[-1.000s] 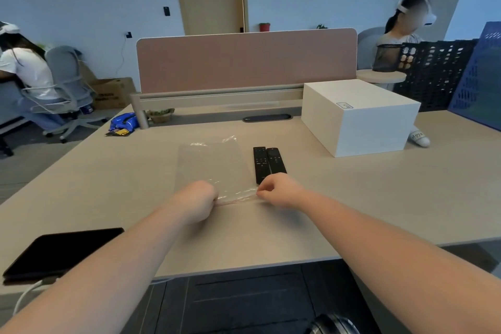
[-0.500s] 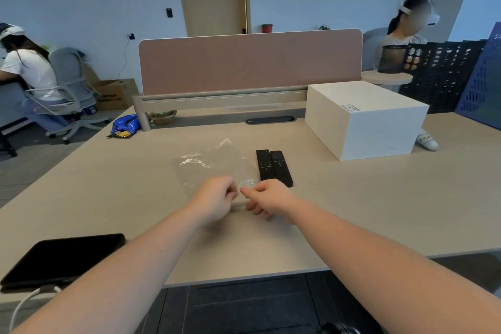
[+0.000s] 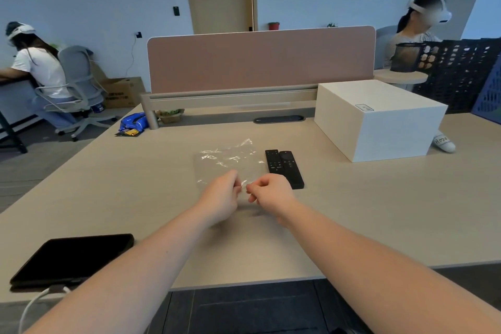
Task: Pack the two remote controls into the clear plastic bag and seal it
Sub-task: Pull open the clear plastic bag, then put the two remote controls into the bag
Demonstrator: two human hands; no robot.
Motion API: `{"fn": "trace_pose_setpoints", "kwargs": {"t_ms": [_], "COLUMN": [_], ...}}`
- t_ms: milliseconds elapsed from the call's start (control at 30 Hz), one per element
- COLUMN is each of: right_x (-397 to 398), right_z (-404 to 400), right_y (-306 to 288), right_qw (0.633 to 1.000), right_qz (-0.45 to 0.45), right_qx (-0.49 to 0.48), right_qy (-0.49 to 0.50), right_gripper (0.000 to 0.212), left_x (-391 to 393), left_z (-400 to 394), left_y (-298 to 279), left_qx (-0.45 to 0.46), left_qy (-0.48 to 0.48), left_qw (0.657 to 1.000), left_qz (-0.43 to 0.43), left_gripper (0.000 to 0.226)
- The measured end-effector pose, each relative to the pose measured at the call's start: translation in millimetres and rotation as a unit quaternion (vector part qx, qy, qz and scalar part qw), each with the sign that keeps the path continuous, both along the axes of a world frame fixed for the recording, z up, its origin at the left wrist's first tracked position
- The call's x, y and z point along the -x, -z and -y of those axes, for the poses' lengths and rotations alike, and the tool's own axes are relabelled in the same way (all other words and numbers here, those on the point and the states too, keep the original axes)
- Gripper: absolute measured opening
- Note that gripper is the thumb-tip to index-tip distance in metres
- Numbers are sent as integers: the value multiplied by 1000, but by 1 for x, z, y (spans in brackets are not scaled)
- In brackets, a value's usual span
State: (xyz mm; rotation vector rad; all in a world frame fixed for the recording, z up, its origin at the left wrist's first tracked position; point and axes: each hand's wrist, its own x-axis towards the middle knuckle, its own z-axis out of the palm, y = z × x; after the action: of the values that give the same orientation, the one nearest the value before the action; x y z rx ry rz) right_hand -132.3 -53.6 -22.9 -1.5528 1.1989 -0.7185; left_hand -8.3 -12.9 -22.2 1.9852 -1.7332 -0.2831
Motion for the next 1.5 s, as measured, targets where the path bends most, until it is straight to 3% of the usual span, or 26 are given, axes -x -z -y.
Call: {"fn": "trace_pose_setpoints", "kwargs": {"t_ms": [200,367,567,733,867,1033,1200,1500], "right_x": [-5,7,17,24,34,33,34,29], "right_z": [3,7,13,15,17,23,35,41], "right_y": [-9,-8,-1,3,6,4,17,16], "right_qw": [999,996,995,995,996,997,964,928], "right_qz": [-25,-38,-25,-32,-49,-40,-209,-331], "right_qx": [12,17,-17,-24,-39,23,140,144], "right_qy": [32,75,100,92,68,67,86,90], "right_gripper": [20,11,14,15,16,27,22,44], "left_x": [6,-12,-16,-15,-23,-21,-23,-29], "left_z": [8,11,14,17,17,13,13,16], "left_y": [-12,-26,-24,-28,-37,-31,-18,-10], "left_qx": [3,70,82,66,124,145,92,41], "left_qy": [-56,-144,-43,-96,-161,-85,29,58], "left_qw": [998,986,996,993,979,986,990,990], "left_qz": [-8,-41,1,20,-12,10,105,124], "left_gripper": [14,6,30,35,43,62,60,63]}}
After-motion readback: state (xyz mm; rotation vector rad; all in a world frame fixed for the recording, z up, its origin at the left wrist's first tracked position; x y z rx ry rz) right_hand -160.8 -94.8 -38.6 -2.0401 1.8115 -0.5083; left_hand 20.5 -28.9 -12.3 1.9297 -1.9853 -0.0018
